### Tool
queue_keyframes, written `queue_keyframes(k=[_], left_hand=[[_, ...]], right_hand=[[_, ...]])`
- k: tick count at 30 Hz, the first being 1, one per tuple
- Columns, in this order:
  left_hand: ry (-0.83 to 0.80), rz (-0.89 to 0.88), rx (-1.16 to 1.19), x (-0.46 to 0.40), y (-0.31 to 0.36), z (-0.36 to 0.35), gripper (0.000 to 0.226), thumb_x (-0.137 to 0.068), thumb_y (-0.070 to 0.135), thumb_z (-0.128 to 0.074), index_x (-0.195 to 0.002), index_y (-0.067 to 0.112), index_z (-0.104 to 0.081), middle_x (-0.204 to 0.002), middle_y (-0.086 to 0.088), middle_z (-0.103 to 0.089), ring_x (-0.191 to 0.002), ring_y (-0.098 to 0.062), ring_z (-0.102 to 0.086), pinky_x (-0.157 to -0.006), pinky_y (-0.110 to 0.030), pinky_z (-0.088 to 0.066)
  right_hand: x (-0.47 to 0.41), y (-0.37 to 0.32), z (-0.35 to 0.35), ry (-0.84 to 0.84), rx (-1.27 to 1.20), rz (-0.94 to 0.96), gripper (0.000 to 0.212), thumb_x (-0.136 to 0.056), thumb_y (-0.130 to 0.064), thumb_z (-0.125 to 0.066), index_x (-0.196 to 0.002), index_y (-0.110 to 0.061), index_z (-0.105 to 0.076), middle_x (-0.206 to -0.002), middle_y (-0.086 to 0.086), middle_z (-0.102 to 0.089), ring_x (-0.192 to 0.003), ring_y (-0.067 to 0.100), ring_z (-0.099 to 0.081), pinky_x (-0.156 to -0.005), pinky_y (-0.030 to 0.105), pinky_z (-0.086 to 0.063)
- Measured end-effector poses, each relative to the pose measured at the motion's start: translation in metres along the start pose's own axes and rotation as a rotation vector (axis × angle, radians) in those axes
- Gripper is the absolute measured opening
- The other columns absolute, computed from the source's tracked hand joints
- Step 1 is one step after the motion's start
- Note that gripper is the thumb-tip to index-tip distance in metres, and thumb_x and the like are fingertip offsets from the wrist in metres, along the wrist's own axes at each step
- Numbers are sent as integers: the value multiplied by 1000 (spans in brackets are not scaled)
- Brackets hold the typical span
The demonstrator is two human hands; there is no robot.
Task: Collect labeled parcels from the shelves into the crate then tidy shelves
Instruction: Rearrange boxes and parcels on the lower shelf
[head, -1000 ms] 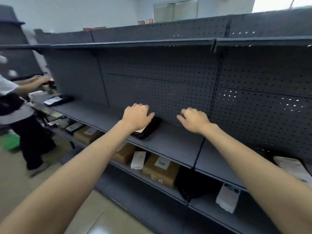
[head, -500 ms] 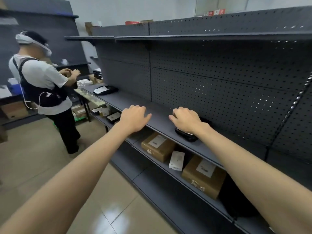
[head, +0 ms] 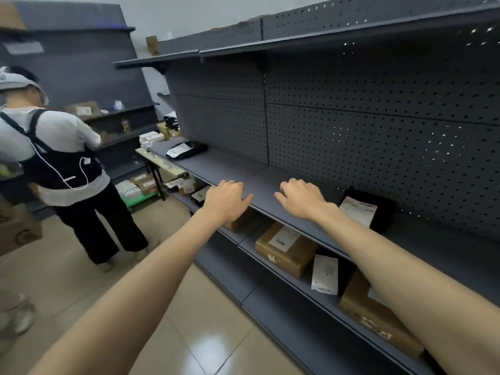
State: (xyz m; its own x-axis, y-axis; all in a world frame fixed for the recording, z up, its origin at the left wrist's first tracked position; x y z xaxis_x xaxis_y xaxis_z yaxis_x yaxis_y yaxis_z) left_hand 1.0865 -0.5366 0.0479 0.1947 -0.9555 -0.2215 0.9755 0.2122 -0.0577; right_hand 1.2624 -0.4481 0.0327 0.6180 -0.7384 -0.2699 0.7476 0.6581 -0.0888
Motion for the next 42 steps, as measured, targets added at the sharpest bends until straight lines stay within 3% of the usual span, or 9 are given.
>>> queue_keyframes(k=[10,19,25,33,37,42], left_hand=[[-113,-163,9,-111,-27,-69,50,-102,51,-41,-130,12,-58,-128,-10,-63,-120,-29,-57,-93,-43,-48],[-286,-344,85,-151,-19,-136,48,-102,47,-43,-129,11,-58,-130,-12,-61,-122,-32,-54,-95,-43,-45],[-284,-489,105,-174,-30,-160,48,-102,48,-44,-127,10,-60,-129,-12,-63,-121,-32,-56,-92,-42,-47],[-387,-630,214,-175,-68,-203,38,-103,45,-44,-116,17,-65,-108,-7,-70,-99,-28,-66,-78,-36,-46],[-525,-696,228,-165,-84,-243,39,-103,45,-44,-122,18,-63,-116,-7,-64,-102,-28,-64,-82,-40,-49],[-588,-649,203,-175,-93,-301,41,-102,49,-43,-111,15,-65,-106,-8,-64,-94,-29,-64,-79,-39,-52]], right_hand=[[-86,15,-76,-56,-80,-143,39,-104,-39,-38,-114,-8,-60,-115,14,-61,-104,33,-59,-82,42,-44],[-78,33,-123,-162,-94,-342,39,-104,-37,-35,-116,-9,-59,-117,14,-59,-107,34,-57,-86,43,-43],[-72,23,-144,-190,-74,-501,39,-104,-37,-36,-117,-8,-58,-121,15,-57,-112,35,-54,-89,43,-42],[-71,-31,-178,-174,-109,-696,36,-104,-35,-37,-112,-9,-60,-116,13,-58,-109,32,-53,-87,44,-44],[-58,-48,-209,-239,-132,-787,34,-103,-34,-38,-109,-9,-61,-114,13,-59,-106,33,-57,-81,41,-44],[-53,-37,-258,-326,-168,-890,32,-104,-34,-37,-103,-11,-59,-104,13,-62,-99,35,-60,-74,37,-36]])
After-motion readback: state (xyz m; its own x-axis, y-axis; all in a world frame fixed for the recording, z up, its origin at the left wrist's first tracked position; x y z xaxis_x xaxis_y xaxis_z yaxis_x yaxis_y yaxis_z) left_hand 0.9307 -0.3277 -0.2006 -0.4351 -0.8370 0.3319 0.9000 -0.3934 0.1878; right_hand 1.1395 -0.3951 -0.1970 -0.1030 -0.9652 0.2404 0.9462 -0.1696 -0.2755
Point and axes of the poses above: each hand's wrist, its own x-axis away from the middle knuckle, its own z-axis out of the back of the hand, y = z × x, the point moved 1 cm from there along -x, towards the middle knuckle
